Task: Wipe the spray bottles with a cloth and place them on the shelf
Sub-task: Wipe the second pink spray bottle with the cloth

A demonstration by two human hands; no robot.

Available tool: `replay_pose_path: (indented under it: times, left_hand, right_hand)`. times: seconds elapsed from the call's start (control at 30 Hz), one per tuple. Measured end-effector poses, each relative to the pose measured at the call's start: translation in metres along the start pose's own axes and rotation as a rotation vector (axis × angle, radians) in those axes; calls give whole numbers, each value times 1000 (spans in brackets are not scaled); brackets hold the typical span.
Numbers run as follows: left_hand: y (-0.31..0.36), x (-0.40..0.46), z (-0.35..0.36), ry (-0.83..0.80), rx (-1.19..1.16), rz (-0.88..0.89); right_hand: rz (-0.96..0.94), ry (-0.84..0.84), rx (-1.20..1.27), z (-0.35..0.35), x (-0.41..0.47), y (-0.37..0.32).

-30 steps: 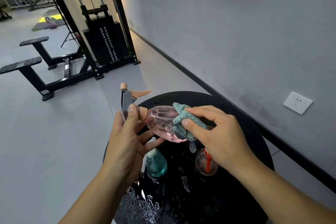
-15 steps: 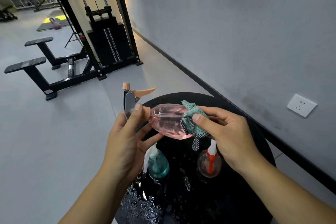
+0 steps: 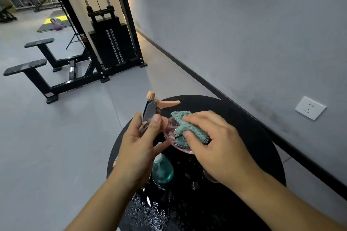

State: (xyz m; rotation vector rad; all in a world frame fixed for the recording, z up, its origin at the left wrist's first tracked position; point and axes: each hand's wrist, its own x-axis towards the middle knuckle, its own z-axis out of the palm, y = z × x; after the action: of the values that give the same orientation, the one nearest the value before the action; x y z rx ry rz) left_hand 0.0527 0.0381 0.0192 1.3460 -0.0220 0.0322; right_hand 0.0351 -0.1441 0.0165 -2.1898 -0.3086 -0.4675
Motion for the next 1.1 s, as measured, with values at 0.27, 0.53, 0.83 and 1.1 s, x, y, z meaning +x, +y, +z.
replay_pose_path:
  times: [0.27, 0.53, 0.83, 1.1]
  left_hand:
    - [-5, 1, 1, -2, 35, -4]
    - [-4, 2, 0, 20, 21, -2]
    - [-8, 1, 0, 45, 17, 2]
    - [-8, 0, 3, 60, 24, -24]
  right_hand:
    - [97, 4, 73, 0, 1, 2]
    - [203, 50, 74, -3, 6, 14]
    - [258, 49, 88, -4, 10, 20]
    - [129, -11, 88, 2, 5, 7]
